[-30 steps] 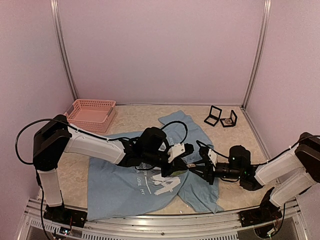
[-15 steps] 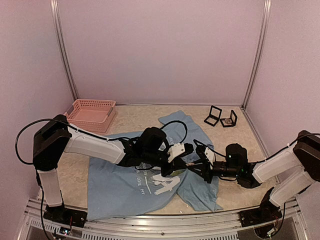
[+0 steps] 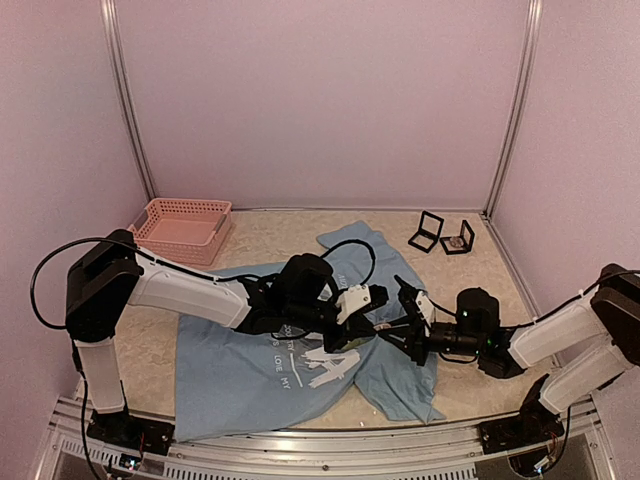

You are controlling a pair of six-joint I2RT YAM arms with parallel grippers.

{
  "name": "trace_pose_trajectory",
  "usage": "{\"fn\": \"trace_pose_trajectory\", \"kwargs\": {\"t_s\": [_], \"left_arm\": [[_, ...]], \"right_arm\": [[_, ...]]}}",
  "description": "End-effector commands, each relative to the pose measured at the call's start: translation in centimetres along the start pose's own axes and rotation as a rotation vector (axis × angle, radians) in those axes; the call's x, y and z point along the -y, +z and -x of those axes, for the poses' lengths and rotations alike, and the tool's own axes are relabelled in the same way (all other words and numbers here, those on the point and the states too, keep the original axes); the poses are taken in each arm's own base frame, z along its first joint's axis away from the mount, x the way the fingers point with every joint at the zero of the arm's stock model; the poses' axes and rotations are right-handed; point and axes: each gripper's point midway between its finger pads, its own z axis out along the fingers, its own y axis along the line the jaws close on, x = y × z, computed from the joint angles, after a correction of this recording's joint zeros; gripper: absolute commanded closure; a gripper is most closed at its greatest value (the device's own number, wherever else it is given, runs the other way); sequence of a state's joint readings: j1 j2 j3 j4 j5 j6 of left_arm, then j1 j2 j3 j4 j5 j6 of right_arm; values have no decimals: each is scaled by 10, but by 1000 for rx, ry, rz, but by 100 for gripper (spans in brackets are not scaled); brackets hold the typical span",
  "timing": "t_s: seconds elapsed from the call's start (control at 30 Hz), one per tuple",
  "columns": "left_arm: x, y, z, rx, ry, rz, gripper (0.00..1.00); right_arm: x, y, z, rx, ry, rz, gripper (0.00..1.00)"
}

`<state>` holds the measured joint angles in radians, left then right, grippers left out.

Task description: Pin the brooch onto the clothing

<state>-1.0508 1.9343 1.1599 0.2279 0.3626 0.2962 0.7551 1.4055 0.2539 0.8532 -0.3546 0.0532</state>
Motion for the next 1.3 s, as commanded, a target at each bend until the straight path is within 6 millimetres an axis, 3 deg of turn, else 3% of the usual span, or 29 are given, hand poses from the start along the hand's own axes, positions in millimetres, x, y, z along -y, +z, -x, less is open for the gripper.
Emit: {"fn": "trace_pose_trajectory", "kwargs": {"t_s": [0.0,0.23,0.4,0.77,1.07,1.27], "left_arm": [[27,-6,21,52,36,-95,100],[26,-5,20,47,35,-91,100],[18,-4,12,20,43,-47,100],[4,2,-1,-36,87,67,100],[-2,10,-24,-202,292,244,99],[12,20,-49,-352,435,238,84]], "right_arm": [[25,-7,13,58,33,-116,84],[26,-9,13,59,41,-116,82],[20,-15,11,43,11,-93,74],[1,-44,27,73,-27,-40,62],[24,-51,40,104,-5,-174,60],[36,-47,30,57,24,-227,59]]}}
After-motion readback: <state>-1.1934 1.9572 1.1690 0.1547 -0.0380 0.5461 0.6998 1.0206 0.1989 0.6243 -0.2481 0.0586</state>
